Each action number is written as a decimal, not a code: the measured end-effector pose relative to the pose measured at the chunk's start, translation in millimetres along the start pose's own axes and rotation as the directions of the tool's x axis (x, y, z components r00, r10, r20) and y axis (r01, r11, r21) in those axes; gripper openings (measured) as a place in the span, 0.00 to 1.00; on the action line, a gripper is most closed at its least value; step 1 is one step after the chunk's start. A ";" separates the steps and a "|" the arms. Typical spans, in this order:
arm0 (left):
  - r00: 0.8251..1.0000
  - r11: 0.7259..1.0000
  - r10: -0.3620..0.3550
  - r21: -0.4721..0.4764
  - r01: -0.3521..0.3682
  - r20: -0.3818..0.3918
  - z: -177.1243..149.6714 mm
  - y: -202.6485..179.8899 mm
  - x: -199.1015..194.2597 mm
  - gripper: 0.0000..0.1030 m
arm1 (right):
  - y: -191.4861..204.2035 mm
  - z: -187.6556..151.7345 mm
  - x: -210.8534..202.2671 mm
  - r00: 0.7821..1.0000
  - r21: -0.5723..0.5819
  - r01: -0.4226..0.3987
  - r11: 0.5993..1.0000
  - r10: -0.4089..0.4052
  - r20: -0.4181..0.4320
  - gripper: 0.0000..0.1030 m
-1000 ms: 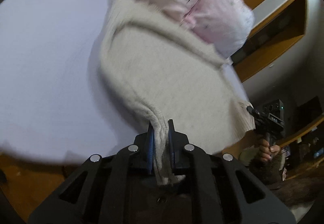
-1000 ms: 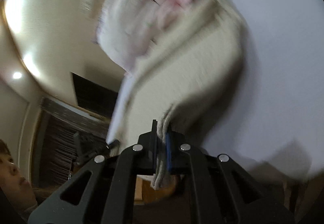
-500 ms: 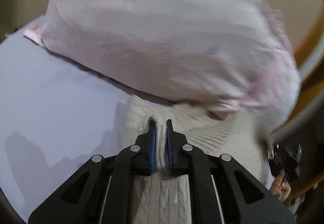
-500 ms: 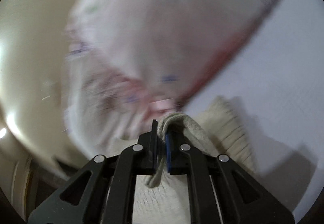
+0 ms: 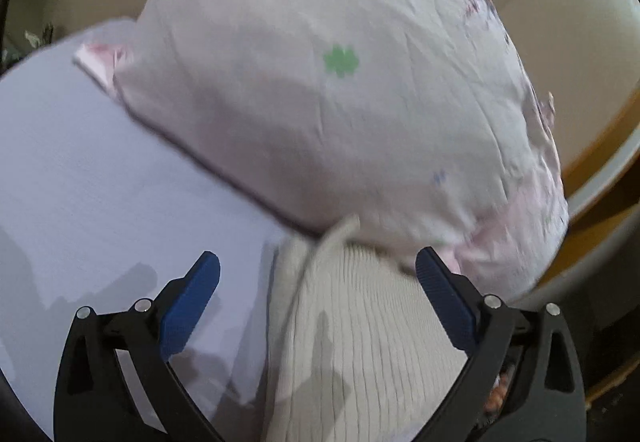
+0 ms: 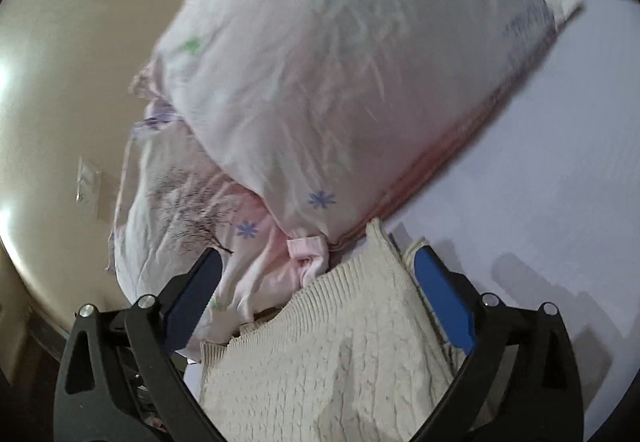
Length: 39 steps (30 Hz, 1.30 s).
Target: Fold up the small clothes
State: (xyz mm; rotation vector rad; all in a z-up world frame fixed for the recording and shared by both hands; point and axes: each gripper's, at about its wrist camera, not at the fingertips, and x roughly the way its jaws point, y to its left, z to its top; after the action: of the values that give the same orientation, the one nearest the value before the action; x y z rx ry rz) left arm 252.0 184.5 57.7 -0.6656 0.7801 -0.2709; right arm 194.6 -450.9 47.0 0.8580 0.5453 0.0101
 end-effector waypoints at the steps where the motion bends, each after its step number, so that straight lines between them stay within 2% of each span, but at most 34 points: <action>1: 0.999 1.000 0.011 0.011 -0.011 -0.042 -8.4 -0.2 2.4 0.95 | 1.2 -0.9 -1.6 1.000 -0.012 -0.003 1.000 0.003 0.002 0.95; 3: 0.994 0.999 0.017 0.030 -0.014 -0.106 -20.2 -0.2 8.7 0.90 | 4.9 -3.6 4.5 1.000 -0.023 -0.004 1.000 0.004 -0.018 0.95; 6: 0.979 1.000 0.011 0.021 -0.007 -0.205 -38.9 -1.8 28.8 0.76 | 7.3 -6.9 12.7 0.999 -0.040 0.004 0.999 -0.006 -0.051 0.95; 8: 0.970 1.000 0.023 0.023 -0.018 -0.241 -46.1 -1.3 40.4 0.65 | 7.1 -9.3 13.1 0.998 -0.055 0.001 0.998 -0.005 -0.067 0.95; 10: 0.974 0.999 0.033 0.034 -0.026 -0.225 -48.9 0.2 39.4 0.62 | 8.8 -10.9 14.1 0.997 -0.068 -0.006 0.998 0.001 -0.075 0.95; 11: 0.975 0.999 0.041 0.033 -0.035 -0.219 -50.8 -0.9 40.6 0.48 | 9.0 -11.1 13.3 0.997 -0.073 -0.009 0.997 0.004 -0.077 0.95; 13: 0.968 0.999 0.028 -0.033 -0.037 -0.248 -54.6 7.5 44.8 0.24 | 9.7 -10.9 14.4 0.996 -0.076 -0.019 0.997 0.013 -0.085 0.95; 14: 0.971 0.995 -0.009 -0.094 -0.014 -0.239 -56.1 13.8 44.2 0.21 | 9.1 -10.9 14.8 0.996 -0.073 -0.021 0.997 0.015 -0.089 0.95; 16: 0.973 0.994 -0.026 -0.109 0.000 -0.229 -54.5 8.6 43.9 0.19 | 7.6 -9.1 17.1 0.994 -0.060 -0.030 0.998 0.024 -0.102 0.95; 19: 0.975 0.985 -0.124 -0.143 0.098 -0.186 -47.1 -12.9 33.0 0.17 | 5.3 -4.8 14.4 0.994 -0.047 -0.043 0.998 0.038 -0.101 0.95; 22: 0.967 0.977 -0.210 -0.079 0.200 -0.145 -40.7 -69.2 22.4 0.16 | 3.8 3.0 5.1 0.996 -0.044 -0.058 0.997 0.054 -0.076 0.95; 25: 0.928 0.941 -0.334 -0.004 0.338 -0.164 -47.6 -147.0 33.2 0.15 | 3.5 13.9 -7.1 0.997 -0.057 -0.070 0.996 0.068 -0.043 0.95; 27: 0.885 0.905 -0.407 0.030 0.424 -0.226 -64.3 -197.7 59.5 0.13 | 2.2 21.4 -17.6 0.999 -0.078 -0.052 0.996 0.051 -0.009 0.95; 28: 0.857 0.885 -0.432 0.053 0.463 -0.281 -80.3 -228.1 83.0 0.13 | 1.4 24.3 -20.7 0.999 -0.088 -0.039 0.995 0.039 0.001 0.95; 30: 0.830 0.874 -0.427 0.070 0.480 -0.359 -105.7 -261.1 123.0 0.09 | -1.9 31.0 -25.1 1.000 -0.112 -0.006 0.994 0.007 0.012 0.95; 31: 0.784 0.860 -0.443 0.042 0.509 -0.435 -124.0 -279.6 156.6 0.08 | -3.8 33.3 -26.0 1.000 -0.119 0.011 0.993 -0.009 0.015 0.95; 33: 0.748 0.865 -0.435 -0.001 0.503 -0.501 -142.7 -294.0 190.7 0.08 | -9.1 37.7 -25.8 0.999 -0.126 0.033 0.991 -0.034 -0.002 0.95; 34: 0.718 0.849 -0.470 -0.040 0.527 -0.513 -147.9 -298.3 199.9 0.07 | -10.7 38.8 -25.6 0.999 -0.125 0.038 0.991 -0.041 -0.016 0.95; 35: 0.681 0.818 -0.521 -0.073 0.571 -0.514 -149.1 -301.1 198.2 0.08 | -12.3 40.4 -25.2 0.998 -0.120 0.033 0.992 -0.038 -0.041 0.95; 36: 0.666 0.794 -0.552 -0.073 0.604 -0.501 -146.1 -301.7 189.2 0.08 | -13.1 41.0 -25.9 0.998 -0.115 0.021 0.993 -0.027 -0.059 0.95; 37: 0.670 0.769 -0.578 -0.034 0.639 -0.467 -137.0 -299.4 169.3 0.09 | -12.9 42.0 -26.4 0.996 -0.110 -0.005 0.994 -0.004 -0.085 0.95; 38: 0.687 0.763 -0.580 0.002 0.646 -0.436 -130.7 -294.1 154.0 0.16 | -11.5 42.8 -26.6 0.993 -0.106 -0.038 0.994 0.026 -0.112 0.95; 39: 0.714 0.770 -0.571 0.038 0.637 -0.404 -122.5 -286.2 138.8 0.24 | -8.6 42.7 -27.6 0.984 -0.093 -0.092 0.991 0.077 -0.159 0.95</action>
State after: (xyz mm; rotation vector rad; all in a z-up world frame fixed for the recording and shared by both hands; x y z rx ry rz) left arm 262.8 -153.5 100.4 -0.6977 0.8649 -1.0962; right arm 188.6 -493.3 75.7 0.7853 0.6482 0.1817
